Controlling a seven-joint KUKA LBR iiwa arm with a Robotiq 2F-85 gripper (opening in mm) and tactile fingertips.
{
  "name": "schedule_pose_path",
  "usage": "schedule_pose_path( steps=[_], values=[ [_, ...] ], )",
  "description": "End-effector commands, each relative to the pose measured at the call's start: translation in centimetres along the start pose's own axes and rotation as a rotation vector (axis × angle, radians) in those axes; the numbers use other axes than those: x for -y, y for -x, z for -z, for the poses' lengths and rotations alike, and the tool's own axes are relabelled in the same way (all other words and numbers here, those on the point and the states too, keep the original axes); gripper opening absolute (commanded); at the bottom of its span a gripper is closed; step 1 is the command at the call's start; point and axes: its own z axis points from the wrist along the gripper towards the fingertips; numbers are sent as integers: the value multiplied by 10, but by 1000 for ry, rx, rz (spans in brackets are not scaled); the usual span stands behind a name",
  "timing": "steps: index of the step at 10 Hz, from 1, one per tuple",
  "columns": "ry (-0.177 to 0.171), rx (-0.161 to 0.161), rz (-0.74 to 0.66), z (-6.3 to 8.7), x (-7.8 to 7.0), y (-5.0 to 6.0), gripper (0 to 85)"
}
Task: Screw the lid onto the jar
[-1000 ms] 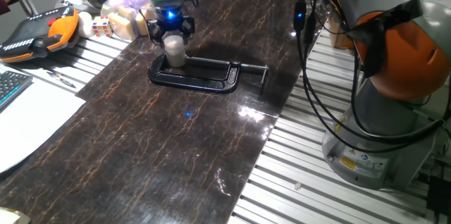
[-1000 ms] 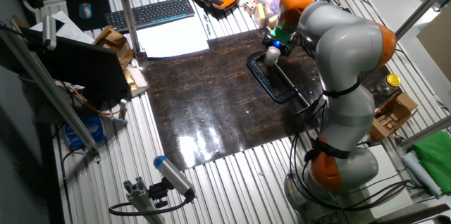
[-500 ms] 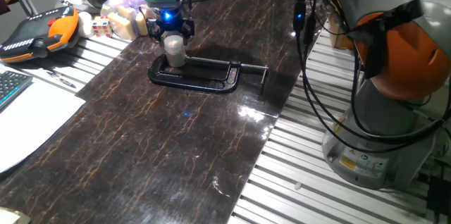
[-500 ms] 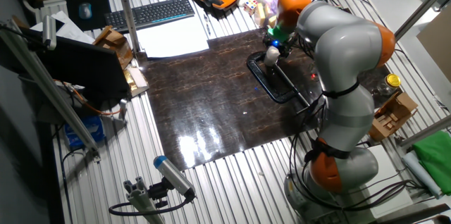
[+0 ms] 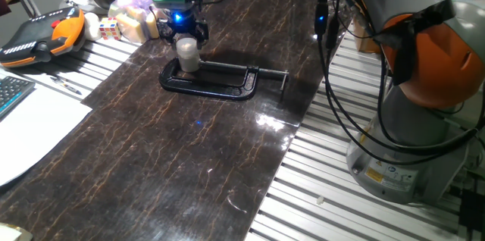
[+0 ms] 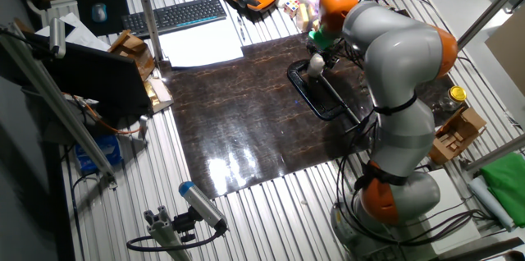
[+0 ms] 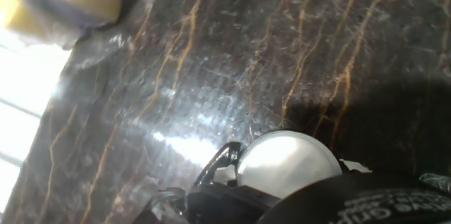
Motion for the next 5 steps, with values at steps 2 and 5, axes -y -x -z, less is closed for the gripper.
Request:
schedule_pose_path(
  steps=[2, 5],
  values=[
    [-23, 1, -131, 0, 0, 0, 677],
    [-25, -7, -155, -1, 0, 0, 733]
  ],
)
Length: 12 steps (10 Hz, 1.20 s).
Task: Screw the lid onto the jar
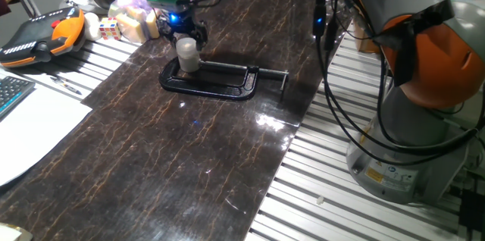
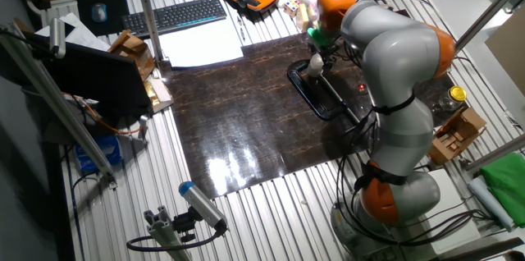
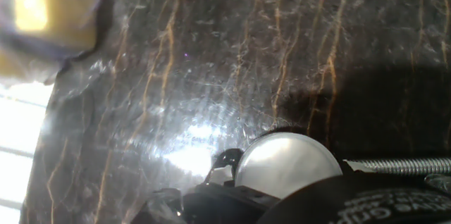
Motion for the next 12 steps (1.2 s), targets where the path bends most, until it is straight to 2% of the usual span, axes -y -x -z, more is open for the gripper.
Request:
schedule_pose_path(
  steps=[1, 3, 4, 5, 7, 9, 12],
  values=[
    [-1, 0, -7, 0, 0, 0, 730],
    [-6, -1, -10, 0, 0, 0, 753],
    [-1, 0, -8, 0, 0, 1, 823],
    [4, 4, -7, 0, 0, 1, 850],
    [9, 3, 16, 0, 0, 1, 850],
    [24, 0, 168, 2, 0, 2, 850],
    [60, -24, 531, 4, 0, 2, 850]
  ],
)
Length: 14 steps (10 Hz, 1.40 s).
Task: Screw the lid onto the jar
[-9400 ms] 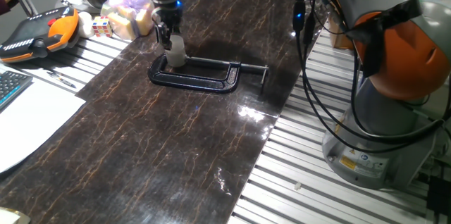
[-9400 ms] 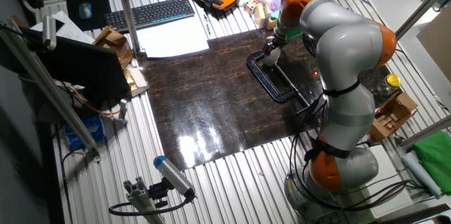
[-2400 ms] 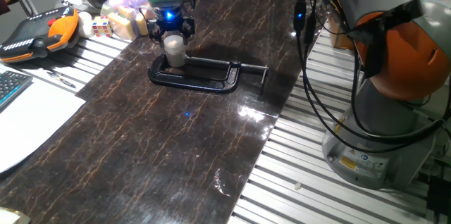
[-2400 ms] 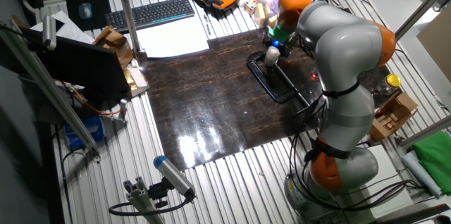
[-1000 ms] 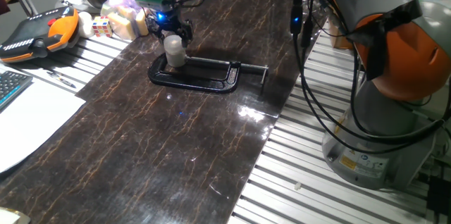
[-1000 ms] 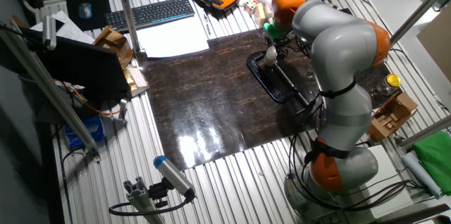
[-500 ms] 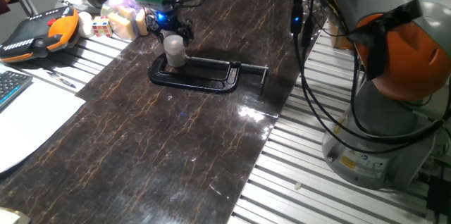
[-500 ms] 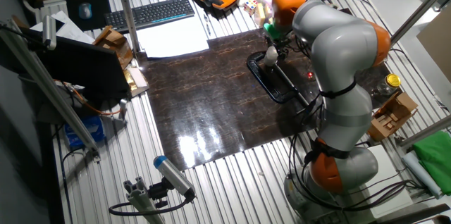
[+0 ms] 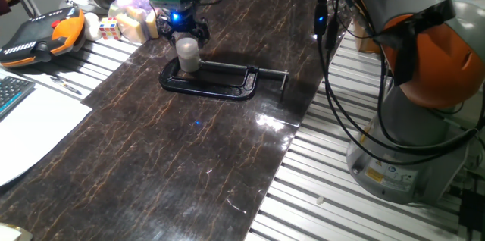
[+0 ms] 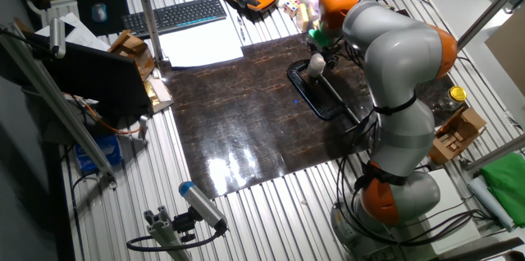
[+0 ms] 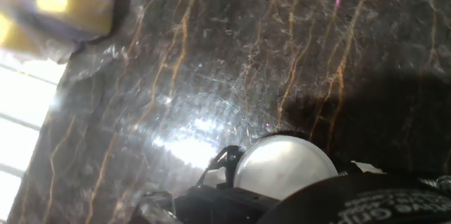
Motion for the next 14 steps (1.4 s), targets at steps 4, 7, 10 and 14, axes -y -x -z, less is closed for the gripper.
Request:
schedule_pose_path(
  steps=[4, 7, 10, 14],
  values=[
    [17, -22, 737, 5, -1, 0, 850],
    [31, -11, 954, 9, -1, 0, 850],
    [57, -19, 1159, 11, -2, -1, 850],
    [106, -26, 1361, 14, -4, -2, 850]
  ],
)
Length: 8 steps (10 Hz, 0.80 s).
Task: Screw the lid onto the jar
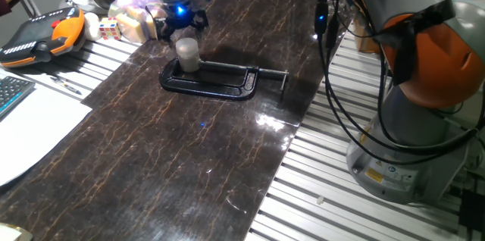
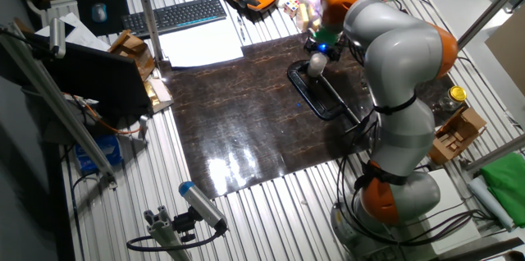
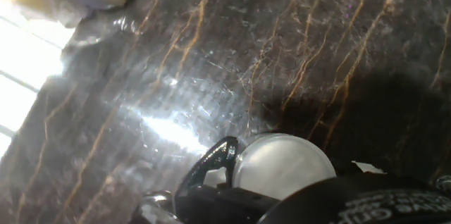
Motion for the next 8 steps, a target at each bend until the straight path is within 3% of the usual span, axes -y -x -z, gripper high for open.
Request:
schedule_pose_path(
  steps=[1, 8],
  values=[
    [87, 16, 920, 0, 0, 0, 850],
    [85, 27, 1107, 2, -2, 1, 850]
  ],
)
